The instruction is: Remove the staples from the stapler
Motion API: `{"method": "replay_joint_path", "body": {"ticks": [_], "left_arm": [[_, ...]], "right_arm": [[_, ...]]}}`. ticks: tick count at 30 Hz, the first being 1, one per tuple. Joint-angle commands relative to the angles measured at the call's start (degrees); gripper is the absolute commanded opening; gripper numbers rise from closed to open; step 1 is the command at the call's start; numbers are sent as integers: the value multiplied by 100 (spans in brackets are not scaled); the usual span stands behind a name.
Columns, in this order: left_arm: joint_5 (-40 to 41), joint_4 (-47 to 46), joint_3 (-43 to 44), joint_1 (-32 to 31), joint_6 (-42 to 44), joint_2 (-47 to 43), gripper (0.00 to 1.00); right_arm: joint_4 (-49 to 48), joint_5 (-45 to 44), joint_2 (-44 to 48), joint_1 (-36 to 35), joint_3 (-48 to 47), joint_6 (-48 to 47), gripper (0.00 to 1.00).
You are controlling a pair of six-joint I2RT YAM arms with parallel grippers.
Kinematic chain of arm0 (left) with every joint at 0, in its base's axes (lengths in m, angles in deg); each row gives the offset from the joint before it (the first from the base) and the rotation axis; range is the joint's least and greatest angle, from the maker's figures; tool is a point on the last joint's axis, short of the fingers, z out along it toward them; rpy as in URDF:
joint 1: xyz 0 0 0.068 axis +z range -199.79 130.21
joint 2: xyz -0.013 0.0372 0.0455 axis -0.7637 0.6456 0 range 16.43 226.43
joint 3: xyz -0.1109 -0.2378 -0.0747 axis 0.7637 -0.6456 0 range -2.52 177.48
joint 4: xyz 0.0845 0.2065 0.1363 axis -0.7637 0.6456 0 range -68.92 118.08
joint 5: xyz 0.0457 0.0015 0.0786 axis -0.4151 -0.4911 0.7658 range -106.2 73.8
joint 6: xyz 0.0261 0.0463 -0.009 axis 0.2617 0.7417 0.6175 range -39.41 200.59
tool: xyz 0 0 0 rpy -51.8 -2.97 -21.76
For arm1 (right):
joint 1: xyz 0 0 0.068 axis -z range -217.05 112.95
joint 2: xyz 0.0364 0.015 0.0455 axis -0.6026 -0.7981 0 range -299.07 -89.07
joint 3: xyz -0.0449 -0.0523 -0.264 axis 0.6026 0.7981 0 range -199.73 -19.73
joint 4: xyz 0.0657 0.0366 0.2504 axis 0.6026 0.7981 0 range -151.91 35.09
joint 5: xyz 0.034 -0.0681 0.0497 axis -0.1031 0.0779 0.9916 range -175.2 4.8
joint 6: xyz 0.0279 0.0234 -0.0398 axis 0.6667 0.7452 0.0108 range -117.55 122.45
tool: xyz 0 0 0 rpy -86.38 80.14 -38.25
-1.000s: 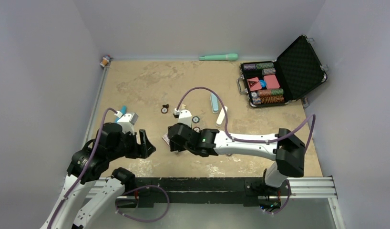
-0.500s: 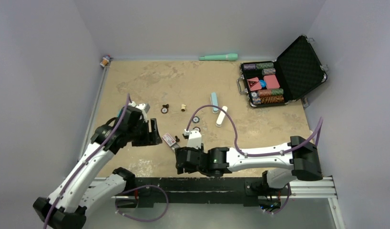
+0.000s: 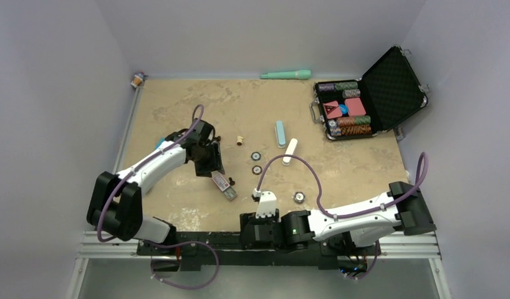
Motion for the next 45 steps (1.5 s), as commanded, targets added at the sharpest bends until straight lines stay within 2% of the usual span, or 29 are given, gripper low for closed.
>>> {"method": "replay_joint_path", "body": {"ticks": [1, 8, 13, 20, 35, 39, 43, 45], "left_arm": [[-28, -454, 219, 212, -63, 394, 53], [232, -565, 279, 324, -138, 949, 48], [-24, -732, 251, 327, -210, 1302, 47], [-279, -1042, -192, 328, -555, 1248, 44], [-449, -1337, -1646, 263, -1669, -275, 44], [-220, -1059, -1637, 126, -1707, -572, 44], [284, -366, -1186, 129, -1360, -928, 45], [583, 151, -859, 123, -1188, -1102, 50]], "right_arm": [[373, -247, 356, -254, 230, 843, 76], [344, -284, 319, -486, 316, 1093, 76], [354, -288, 205, -546, 264, 1116, 76], [372, -310, 202, -583, 264, 1164, 76], [390, -393, 326, -586, 368, 1265, 76], [410, -394, 471, -582, 493, 1423, 75], [2, -550, 884, -540, 745, 1321, 71], [-79, -627, 1075, -428, 793, 1213, 69]]}}
